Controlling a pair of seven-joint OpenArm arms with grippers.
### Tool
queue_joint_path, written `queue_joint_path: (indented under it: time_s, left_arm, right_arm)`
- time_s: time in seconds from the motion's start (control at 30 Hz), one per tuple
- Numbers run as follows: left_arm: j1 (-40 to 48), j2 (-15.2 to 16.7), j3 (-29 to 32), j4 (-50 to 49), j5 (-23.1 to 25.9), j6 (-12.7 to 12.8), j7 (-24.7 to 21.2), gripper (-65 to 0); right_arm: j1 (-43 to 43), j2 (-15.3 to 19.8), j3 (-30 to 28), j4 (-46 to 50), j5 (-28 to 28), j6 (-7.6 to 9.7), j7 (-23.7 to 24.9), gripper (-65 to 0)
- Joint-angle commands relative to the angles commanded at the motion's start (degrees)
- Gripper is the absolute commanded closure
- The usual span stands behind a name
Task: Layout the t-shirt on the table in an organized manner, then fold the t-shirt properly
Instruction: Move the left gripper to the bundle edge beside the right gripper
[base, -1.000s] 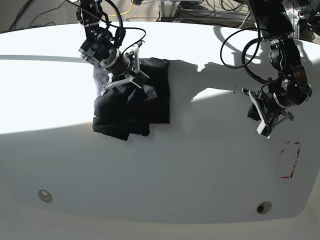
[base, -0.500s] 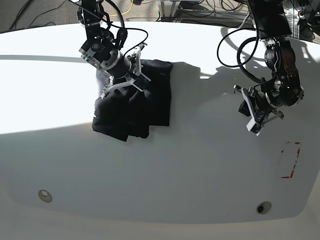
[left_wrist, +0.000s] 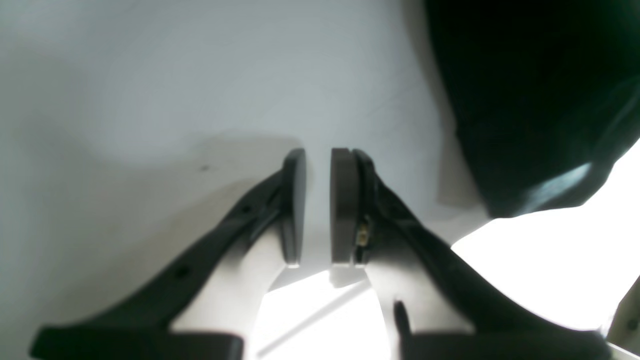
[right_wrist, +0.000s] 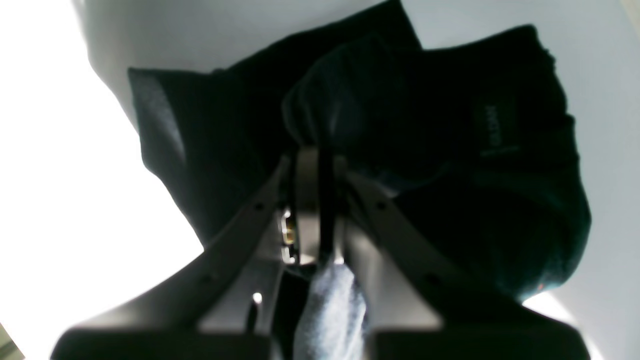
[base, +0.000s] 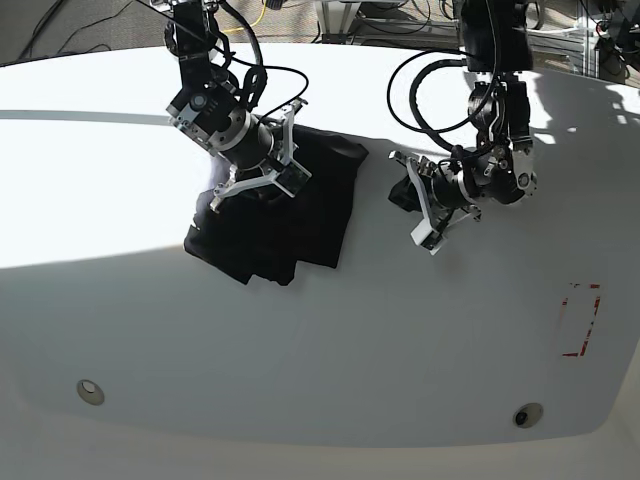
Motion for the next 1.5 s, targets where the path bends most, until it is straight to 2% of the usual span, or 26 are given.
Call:
queue_joint_path:
  time_s: [0.27, 0.37, 0.47, 0.7, 1.07, 1.13, 1.27, 1.5]
  left_arm:
    - [-4.04, 3.52, 0.0, -6.15, 0.0, 0.0, -1.14, -8.2]
    - [-5.1, 4.31, 0.53, -11.78, 0.09, 0.0, -5.19, -8.2]
    - [-5.54, 4.13, 3.6, -18.2, 0.0, 0.0, -8.88, -8.2]
    - [-5.63, 4.22, 5.19, -21.98, 0.0, 0.0, -12.66, -8.2]
    - [-5.54, 4.13, 5.1, -21.98, -0.26, 0.0, -13.8, -8.2]
    - [-5.54, 4.13, 5.1, -21.98, -0.35, 0.0, -13.8, -8.2]
    - [-5.54, 4.22, 5.1, -21.98, -0.35, 0.0, -13.8, -8.2]
    - [-5.54, 4.22, 5.01, -21.98, -0.35, 0.0, -13.8, -8.2]
  right_arm:
    - [0.35, -0.18, 0.09, 0.0, 0.0, 0.0, 0.0, 0.0]
    - [1.14, -0.26, 0.09, 0.0, 0.0, 0.0, -0.18, 0.0]
    - [1.23, -0.35, 0.09, 0.0, 0.44, 0.0, -0.18, 0.0]
    - [2.37, 0.18, 0.09, 0.0, 11.34, 0.0, -0.44, 0.0]
    - [1.41, 5.01, -0.18, 0.0, 27.25, 0.0, -0.62, 0.0]
    - [0.97, 5.27, -0.18, -0.09, 29.1, 0.0, -1.23, 0.0]
    - [0.62, 7.91, -0.53, -0.26, 32.7, 0.0, -2.2, -0.2]
    - [0.26, 12.13, -5.45, -0.26, 33.67, 0.0, -2.2, -0.2]
